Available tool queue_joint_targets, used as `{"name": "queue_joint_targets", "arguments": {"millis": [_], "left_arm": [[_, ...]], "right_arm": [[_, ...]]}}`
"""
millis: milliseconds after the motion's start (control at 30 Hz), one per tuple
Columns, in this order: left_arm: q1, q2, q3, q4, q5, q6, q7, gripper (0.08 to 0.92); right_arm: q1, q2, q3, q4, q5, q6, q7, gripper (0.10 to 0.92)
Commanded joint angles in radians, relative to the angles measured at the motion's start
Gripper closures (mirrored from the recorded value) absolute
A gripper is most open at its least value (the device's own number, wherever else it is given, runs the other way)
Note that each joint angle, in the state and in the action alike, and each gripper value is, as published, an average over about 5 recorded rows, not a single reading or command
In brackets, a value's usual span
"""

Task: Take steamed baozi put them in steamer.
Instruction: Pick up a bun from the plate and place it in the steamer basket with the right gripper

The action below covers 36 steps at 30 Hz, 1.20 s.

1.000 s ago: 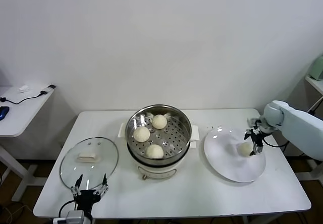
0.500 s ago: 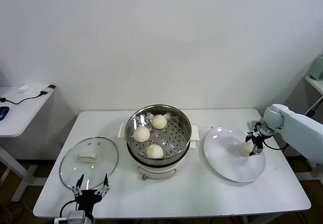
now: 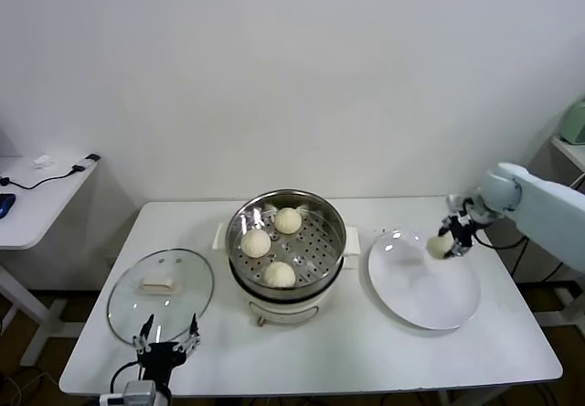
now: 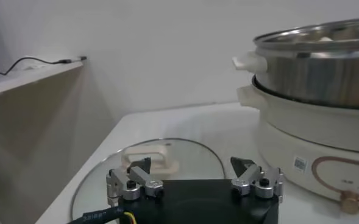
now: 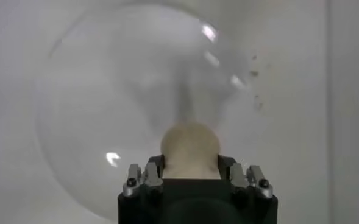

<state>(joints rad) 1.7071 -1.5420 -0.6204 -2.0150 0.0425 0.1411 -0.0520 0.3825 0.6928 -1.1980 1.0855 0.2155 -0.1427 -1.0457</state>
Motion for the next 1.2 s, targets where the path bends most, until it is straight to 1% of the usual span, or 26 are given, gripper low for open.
{"name": "queue_joint_targets", "arguments": {"millis": [33,200,367,567,700,833,1200], "left_arm": [[-0.002,0.006,0.002,0.003,-0.007,0.002,0.001,0.177],[-0.005,0.015,0.003,-0.003,-0.008,0.006,0.002,0.177],[-0.003,0.019,0.000,-0.007,-0.015,0.006,0.001,0.177],[0.006,0.020,-0.002,-0.009,-0.020,0.003,-0.001,0.177],[0.008,0.019,-0.002,-0.011,-0.021,0.003,-0.001,0.177],[0.007,0.017,-0.002,-0.006,-0.022,0.003,-0.001,0.177],[0.003,0.018,-0.003,-0.002,-0.024,0.006,0.000,0.177]], "right_arm": [[0.470,0.083,-0.210,0.290,0.484,-0.155,0.046,0.432],[0.544,0.219,-0.256,0.380,0.672,-0.242,0.130,0.431],[0.504,0.325,-0.317,0.399,0.715,-0.295,0.198,0.431],[0.386,0.374,-0.359,0.362,0.652,-0.323,0.237,0.431],[0.303,0.381,-0.360,0.325,0.601,-0.339,0.261,0.431],[0.246,0.379,-0.346,0.307,0.582,-0.351,0.282,0.431],[0.185,0.385,-0.331,0.254,0.517,-0.356,0.287,0.428]]}}
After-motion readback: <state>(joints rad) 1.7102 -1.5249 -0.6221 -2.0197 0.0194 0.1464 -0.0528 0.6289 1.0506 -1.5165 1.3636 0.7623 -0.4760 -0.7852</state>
